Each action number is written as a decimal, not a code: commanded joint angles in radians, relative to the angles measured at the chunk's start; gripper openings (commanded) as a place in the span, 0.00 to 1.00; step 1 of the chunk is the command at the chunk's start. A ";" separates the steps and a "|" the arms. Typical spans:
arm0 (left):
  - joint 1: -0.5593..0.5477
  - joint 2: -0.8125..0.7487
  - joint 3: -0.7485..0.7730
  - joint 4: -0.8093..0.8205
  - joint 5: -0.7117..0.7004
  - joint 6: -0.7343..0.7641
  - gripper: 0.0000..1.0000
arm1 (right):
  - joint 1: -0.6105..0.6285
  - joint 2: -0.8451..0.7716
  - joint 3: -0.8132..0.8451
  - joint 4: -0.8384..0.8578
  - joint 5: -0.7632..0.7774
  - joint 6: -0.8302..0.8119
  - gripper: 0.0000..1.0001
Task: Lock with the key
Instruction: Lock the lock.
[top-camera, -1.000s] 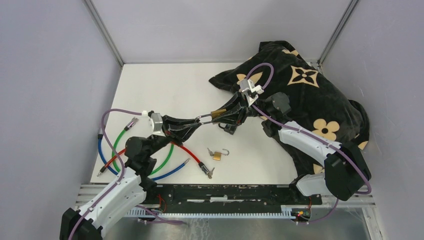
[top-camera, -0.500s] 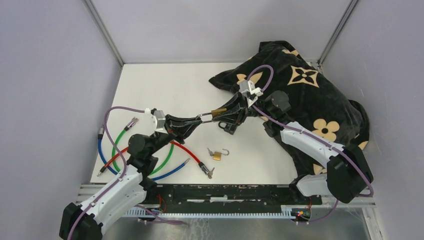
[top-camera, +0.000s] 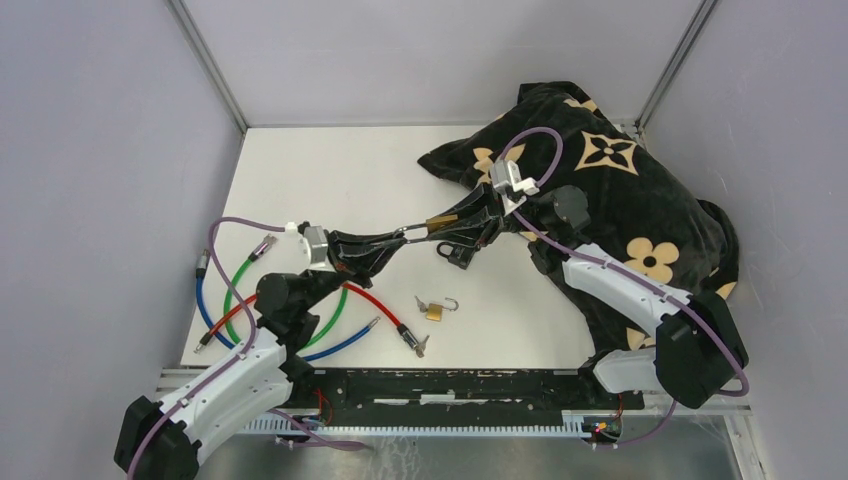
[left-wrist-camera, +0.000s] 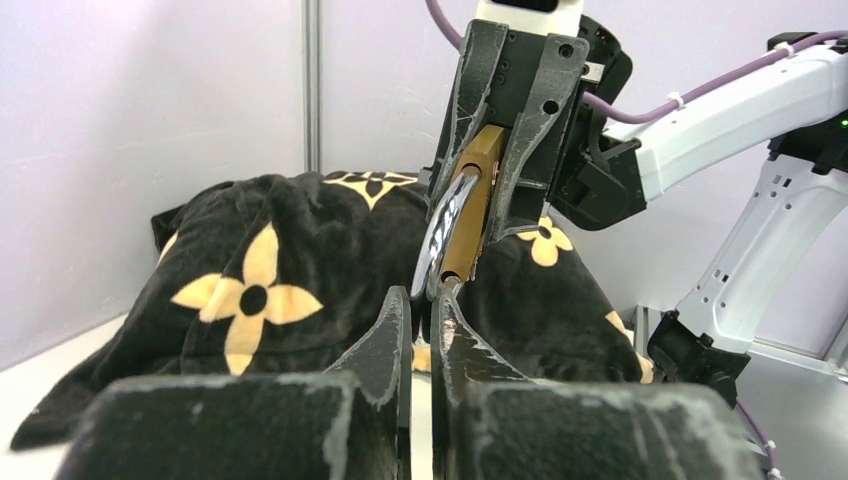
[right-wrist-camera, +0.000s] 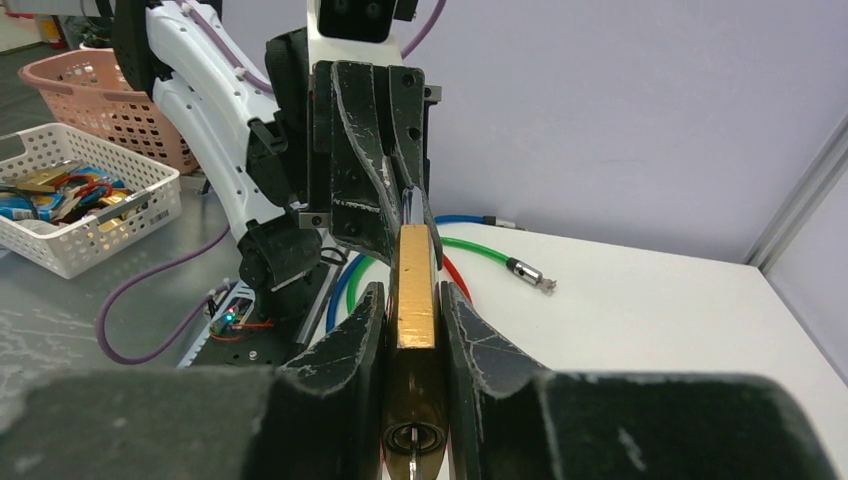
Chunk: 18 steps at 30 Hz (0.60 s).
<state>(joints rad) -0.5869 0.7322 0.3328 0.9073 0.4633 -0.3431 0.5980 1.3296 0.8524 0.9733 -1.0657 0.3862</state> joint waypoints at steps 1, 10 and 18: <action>-0.050 0.019 0.051 0.072 0.060 0.044 0.02 | 0.051 0.011 0.036 0.166 0.003 0.077 0.00; -0.082 0.032 0.045 0.092 0.081 0.099 0.02 | 0.071 0.027 0.062 0.084 0.073 0.082 0.00; -0.132 0.060 0.062 0.096 0.122 0.063 0.02 | 0.095 0.041 0.099 0.012 0.101 0.004 0.00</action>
<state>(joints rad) -0.6308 0.7475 0.3344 0.9924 0.4278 -0.2863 0.6083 1.3411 0.8776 1.0306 -1.0649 0.4423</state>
